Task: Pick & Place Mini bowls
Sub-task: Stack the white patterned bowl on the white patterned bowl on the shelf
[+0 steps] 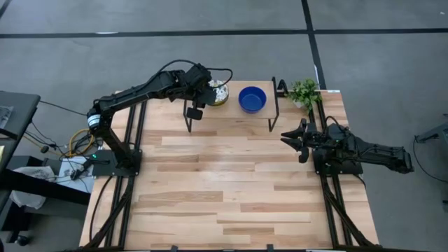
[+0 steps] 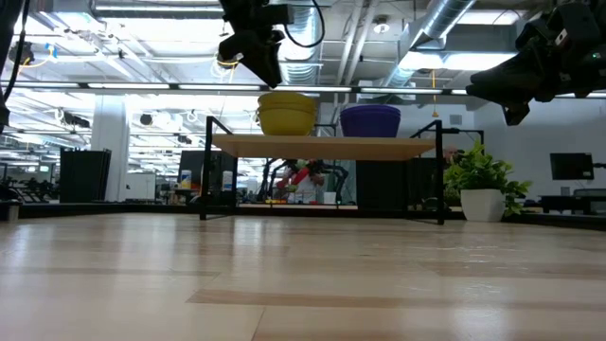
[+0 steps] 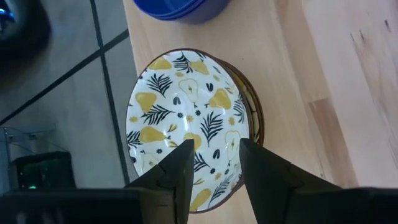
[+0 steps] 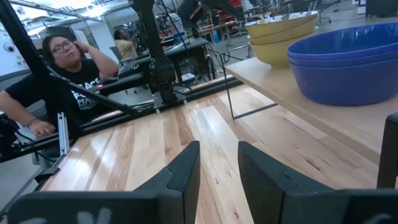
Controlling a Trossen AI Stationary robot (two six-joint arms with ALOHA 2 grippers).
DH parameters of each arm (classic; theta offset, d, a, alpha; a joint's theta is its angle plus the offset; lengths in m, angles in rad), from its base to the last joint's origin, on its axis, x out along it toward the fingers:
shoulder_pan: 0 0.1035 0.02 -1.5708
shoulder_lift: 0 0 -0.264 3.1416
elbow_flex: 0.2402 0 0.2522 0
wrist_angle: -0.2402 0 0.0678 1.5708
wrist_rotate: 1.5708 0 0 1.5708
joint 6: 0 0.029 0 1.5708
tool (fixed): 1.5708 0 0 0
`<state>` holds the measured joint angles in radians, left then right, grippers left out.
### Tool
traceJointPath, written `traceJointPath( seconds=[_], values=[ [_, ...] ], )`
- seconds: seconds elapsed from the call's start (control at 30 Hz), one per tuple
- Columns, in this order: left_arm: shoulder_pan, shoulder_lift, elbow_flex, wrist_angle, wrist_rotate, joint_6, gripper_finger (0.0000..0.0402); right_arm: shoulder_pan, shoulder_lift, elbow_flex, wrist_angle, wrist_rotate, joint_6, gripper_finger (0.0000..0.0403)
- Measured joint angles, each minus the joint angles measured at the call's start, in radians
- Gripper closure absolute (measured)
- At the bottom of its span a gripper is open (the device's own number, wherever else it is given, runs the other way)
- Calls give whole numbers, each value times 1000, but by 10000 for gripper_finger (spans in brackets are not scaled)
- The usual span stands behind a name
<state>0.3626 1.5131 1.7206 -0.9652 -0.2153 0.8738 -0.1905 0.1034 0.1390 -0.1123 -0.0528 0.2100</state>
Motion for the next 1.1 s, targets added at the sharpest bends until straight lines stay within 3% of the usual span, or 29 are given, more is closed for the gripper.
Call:
traceJointPath(
  seconds=[0.2, 0.33, 0.53, 0.83, 1.1],
  values=[
    [0, 0, -46, -4, -3, -6, 275, 0, 0, 0, 0, 0, 0, 305],
    [-11, 1, -69, -1, -71, 6, 275, 0, 0, 0, 0, 0, 0, 305],
    [-14, -50, -69, 101, -112, 11, 275, 0, 0, 0, 0, 0, 0, 305],
    [-14, -117, -68, 137, -103, 8, 275, 0, 0, 0, 0, 0, 0, 305],
    [-14, -67, -68, 138, -46, -20, 275, 0, 0, 0, 0, 0, 4, 305]
  ],
)
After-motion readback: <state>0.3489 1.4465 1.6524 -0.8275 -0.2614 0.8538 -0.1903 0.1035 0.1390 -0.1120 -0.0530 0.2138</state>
